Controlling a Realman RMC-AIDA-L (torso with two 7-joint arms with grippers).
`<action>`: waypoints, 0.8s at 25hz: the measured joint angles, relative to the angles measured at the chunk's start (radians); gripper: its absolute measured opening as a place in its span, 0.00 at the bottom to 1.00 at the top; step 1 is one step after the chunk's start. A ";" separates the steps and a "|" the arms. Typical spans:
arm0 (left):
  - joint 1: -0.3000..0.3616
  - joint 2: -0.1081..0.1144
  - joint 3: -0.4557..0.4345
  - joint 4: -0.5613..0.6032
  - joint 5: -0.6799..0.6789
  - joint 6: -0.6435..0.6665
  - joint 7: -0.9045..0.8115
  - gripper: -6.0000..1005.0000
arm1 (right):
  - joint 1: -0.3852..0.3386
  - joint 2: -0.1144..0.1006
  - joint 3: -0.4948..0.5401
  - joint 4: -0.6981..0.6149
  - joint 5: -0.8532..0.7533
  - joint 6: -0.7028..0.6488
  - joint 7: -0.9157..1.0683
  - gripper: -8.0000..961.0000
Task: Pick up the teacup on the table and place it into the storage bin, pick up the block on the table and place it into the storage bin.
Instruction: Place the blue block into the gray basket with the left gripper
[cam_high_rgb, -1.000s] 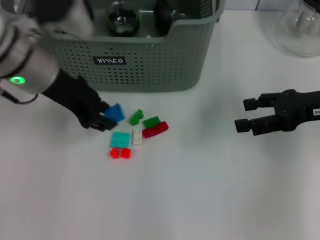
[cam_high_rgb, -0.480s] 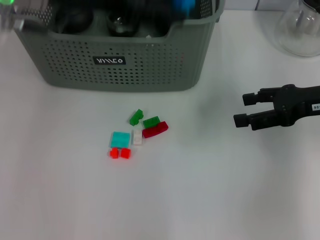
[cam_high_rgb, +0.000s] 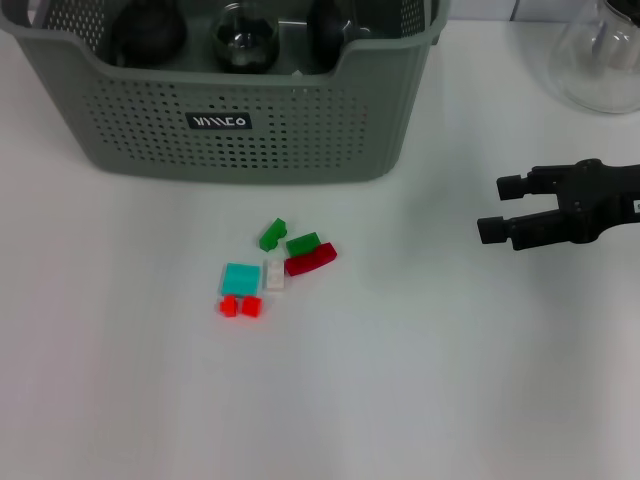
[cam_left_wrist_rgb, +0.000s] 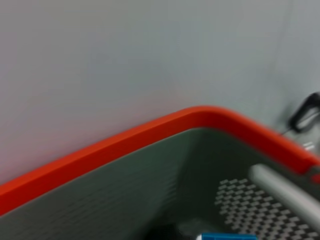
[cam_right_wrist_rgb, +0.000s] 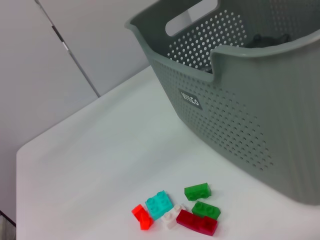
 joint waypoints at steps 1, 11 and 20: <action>-0.016 -0.003 0.004 -0.025 0.044 -0.026 -0.019 0.41 | 0.000 -0.001 0.000 0.000 -0.001 0.001 0.000 0.98; -0.082 -0.033 0.048 -0.120 0.252 -0.156 -0.122 0.48 | 0.010 0.000 -0.002 0.001 -0.001 0.012 -0.002 0.98; -0.058 -0.027 0.043 -0.072 0.242 -0.130 -0.110 0.68 | 0.014 0.001 -0.006 0.000 -0.001 0.012 -0.002 0.98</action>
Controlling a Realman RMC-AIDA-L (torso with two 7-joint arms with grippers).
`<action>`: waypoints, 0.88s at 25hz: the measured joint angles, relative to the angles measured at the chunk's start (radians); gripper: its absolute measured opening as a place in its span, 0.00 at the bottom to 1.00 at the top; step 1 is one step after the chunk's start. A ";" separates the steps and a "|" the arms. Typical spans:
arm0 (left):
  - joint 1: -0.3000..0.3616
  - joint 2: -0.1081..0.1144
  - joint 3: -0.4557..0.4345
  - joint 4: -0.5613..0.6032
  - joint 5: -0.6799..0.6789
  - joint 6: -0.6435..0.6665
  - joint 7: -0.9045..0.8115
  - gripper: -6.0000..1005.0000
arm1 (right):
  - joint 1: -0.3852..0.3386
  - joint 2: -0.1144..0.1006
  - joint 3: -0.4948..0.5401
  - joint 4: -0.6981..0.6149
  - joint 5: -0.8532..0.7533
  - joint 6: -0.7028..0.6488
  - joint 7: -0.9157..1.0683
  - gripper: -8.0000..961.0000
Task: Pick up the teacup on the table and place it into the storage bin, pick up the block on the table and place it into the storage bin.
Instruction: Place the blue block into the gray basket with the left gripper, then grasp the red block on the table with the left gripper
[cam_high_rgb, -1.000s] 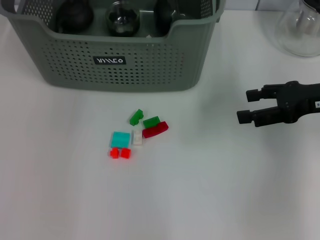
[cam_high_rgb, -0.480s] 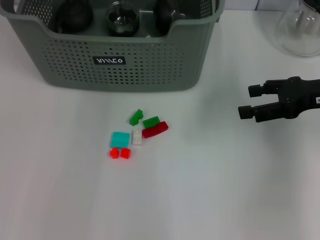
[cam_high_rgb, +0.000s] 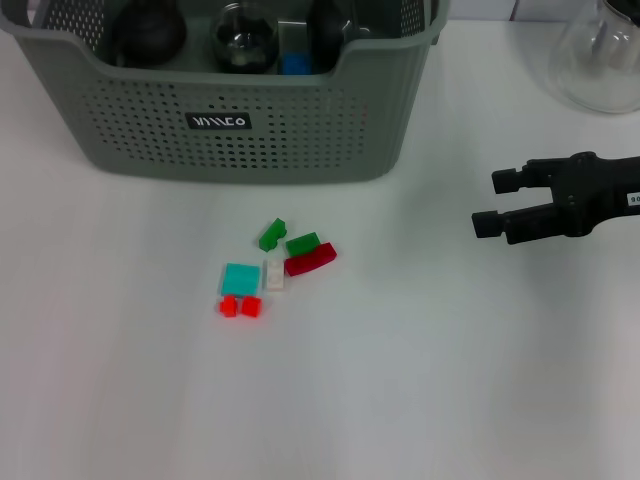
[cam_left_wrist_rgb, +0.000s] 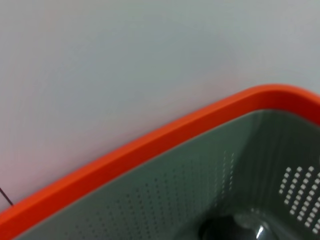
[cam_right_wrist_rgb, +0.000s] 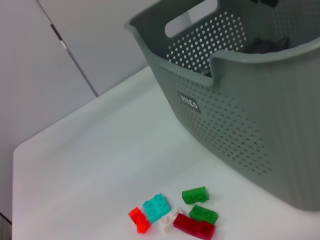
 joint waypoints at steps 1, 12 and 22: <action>0.010 0.000 -0.003 0.024 -0.011 0.015 0.008 0.72 | 0.001 0.000 -0.001 0.000 0.000 0.000 0.000 0.98; 0.410 -0.015 -0.073 0.635 -0.838 0.506 0.395 0.86 | 0.001 0.000 0.005 0.001 0.002 0.000 -0.018 0.98; 0.588 -0.047 -0.103 0.642 -0.996 0.902 0.653 0.86 | 0.000 0.015 0.011 0.010 0.003 0.010 -0.021 0.98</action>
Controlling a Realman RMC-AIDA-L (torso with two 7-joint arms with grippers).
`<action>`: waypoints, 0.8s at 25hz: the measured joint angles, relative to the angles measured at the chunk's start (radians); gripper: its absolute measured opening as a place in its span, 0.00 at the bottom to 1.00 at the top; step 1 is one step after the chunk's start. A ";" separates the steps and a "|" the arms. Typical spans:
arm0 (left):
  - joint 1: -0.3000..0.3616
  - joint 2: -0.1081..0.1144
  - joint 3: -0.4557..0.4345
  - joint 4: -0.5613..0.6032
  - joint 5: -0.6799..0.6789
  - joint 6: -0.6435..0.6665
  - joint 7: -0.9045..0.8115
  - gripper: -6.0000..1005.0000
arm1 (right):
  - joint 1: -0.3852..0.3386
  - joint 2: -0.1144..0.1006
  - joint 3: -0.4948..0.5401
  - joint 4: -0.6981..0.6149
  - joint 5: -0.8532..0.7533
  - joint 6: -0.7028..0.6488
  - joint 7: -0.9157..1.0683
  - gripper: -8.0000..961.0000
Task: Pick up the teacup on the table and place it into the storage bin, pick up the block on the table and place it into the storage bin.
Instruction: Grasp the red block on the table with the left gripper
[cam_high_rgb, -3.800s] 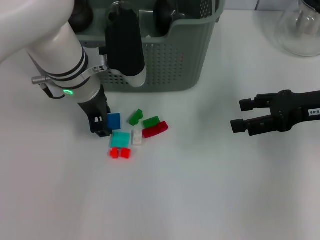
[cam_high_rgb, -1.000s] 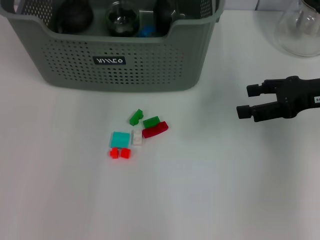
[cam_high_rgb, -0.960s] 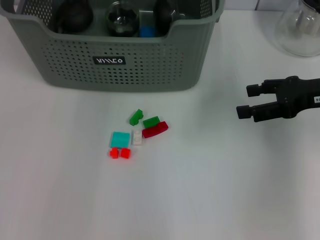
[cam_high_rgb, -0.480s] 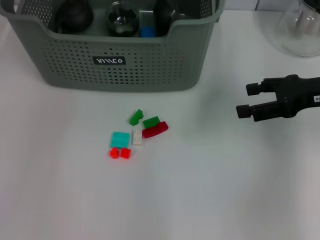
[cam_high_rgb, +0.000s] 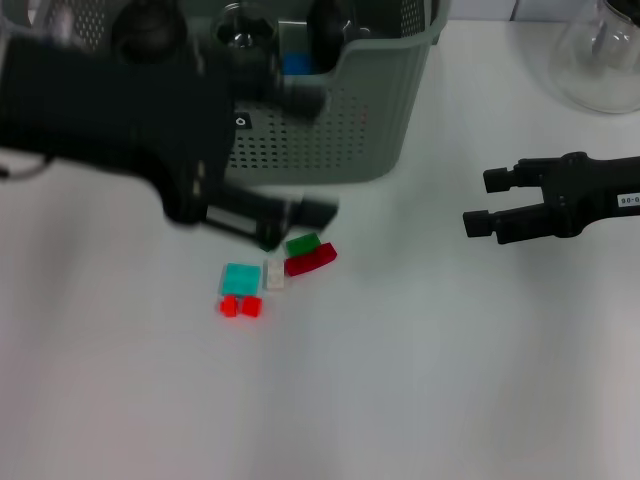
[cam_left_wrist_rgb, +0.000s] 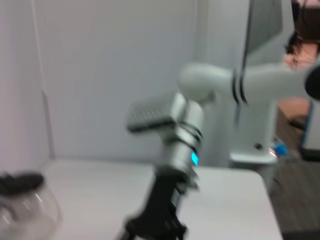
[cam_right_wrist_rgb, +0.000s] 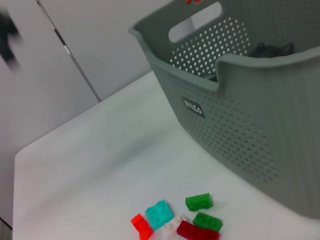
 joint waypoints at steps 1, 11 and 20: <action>0.004 0.000 0.012 -0.020 0.044 0.003 0.004 0.86 | -0.001 0.003 -0.001 0.001 -0.001 0.002 0.000 0.98; -0.033 -0.014 0.196 -0.123 0.483 -0.062 -0.030 0.86 | 0.001 0.008 -0.007 0.012 -0.003 0.012 0.020 0.98; -0.108 -0.016 0.406 -0.186 0.757 -0.309 -0.257 0.86 | 0.008 0.008 -0.008 0.030 -0.004 0.031 0.033 0.98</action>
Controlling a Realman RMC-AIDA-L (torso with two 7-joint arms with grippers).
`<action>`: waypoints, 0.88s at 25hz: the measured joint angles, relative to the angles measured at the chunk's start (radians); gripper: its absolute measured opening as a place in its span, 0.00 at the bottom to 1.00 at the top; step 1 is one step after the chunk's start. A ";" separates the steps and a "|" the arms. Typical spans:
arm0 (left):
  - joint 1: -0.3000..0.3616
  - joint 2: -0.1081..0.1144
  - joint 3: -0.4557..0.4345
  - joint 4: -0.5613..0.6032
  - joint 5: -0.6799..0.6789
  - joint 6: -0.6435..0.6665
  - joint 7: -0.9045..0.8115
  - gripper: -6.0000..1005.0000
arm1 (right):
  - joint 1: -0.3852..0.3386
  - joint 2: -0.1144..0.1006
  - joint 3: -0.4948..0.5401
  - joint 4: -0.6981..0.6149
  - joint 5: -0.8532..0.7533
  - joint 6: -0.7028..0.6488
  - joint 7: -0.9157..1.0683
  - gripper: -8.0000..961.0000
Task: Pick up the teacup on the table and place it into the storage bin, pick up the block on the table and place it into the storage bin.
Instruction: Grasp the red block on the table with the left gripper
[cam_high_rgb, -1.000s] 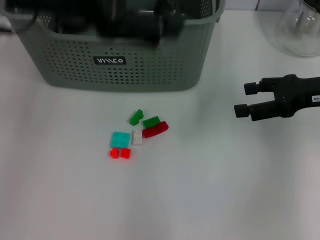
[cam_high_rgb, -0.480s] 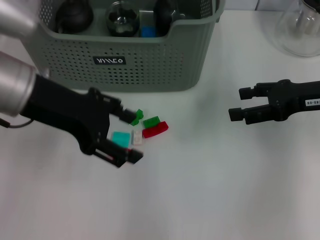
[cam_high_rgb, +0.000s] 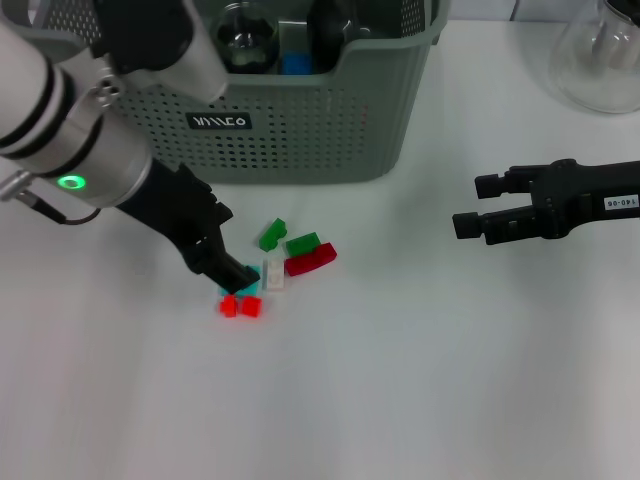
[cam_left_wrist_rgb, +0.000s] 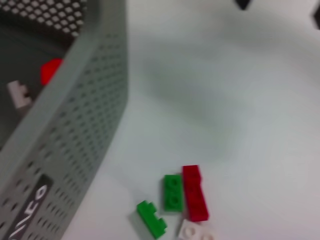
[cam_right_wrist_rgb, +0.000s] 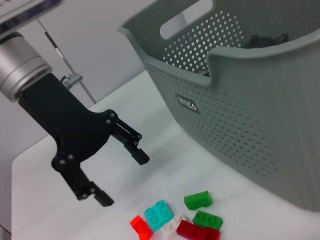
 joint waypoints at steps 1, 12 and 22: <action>-0.012 0.000 0.013 -0.009 0.017 -0.006 -0.046 0.86 | 0.000 0.000 0.000 0.001 0.000 0.001 0.000 0.98; -0.057 -0.002 0.122 -0.030 0.061 -0.005 -0.298 0.86 | -0.004 -0.001 0.000 0.002 0.000 0.004 -0.006 0.98; -0.065 -0.001 0.174 -0.067 0.068 -0.043 -0.360 0.86 | -0.007 -0.005 -0.002 0.002 -0.002 0.003 -0.009 0.98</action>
